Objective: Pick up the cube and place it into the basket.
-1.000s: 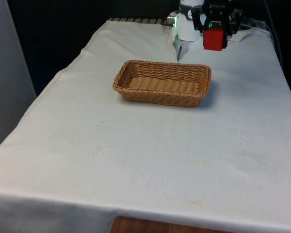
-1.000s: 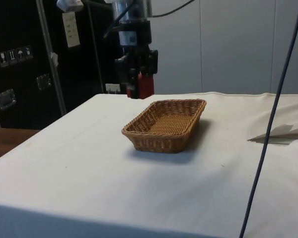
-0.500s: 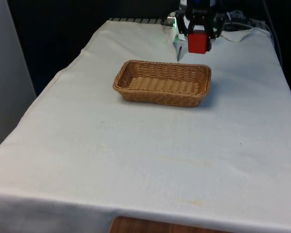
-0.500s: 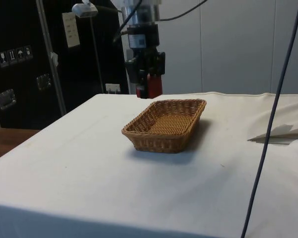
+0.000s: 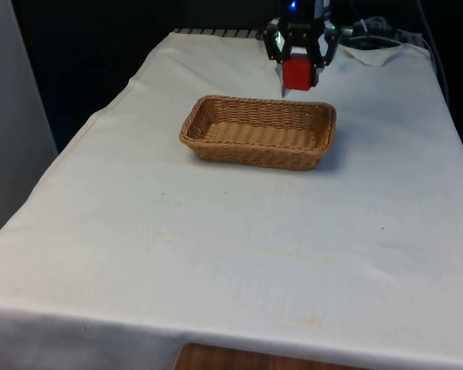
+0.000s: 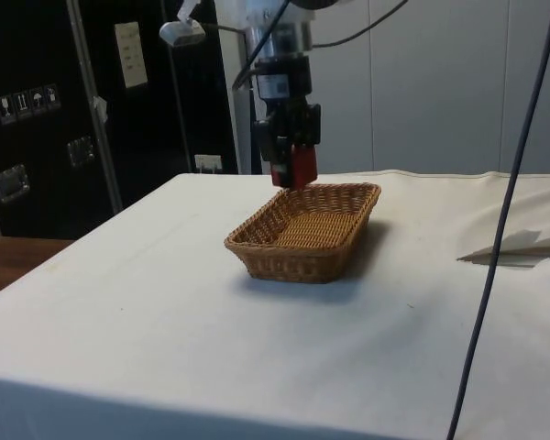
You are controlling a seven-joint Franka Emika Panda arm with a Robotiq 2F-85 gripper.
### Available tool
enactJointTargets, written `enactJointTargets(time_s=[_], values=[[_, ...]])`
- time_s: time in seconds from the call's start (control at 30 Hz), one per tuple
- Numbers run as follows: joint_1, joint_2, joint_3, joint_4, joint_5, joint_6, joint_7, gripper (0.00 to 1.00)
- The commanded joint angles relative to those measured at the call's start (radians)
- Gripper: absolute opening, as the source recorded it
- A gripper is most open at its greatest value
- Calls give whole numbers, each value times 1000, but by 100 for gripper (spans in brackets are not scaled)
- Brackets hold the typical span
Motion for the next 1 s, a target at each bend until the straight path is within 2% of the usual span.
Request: enactJointTargets(time_s=[0.0,0.07,0.1,0.37,0.4,0.67,0.7,0.73,0.97], values=[[-3,6,-6,-3,2,16,-13,0],[0,10,-16,-1,0,7,-20,0],[-4,18,-23,-4,3,24,-34,0],[-5,55,-71,-1,4,51,-87,0],[-2,55,-72,0,0,43,-81,0],[-6,76,-104,0,-3,62,-117,0],[-3,72,-101,2,-1,51,-111,0],[-6,77,-107,0,-3,63,-121,0],[-3,87,-125,2,-1,60,-139,0]])
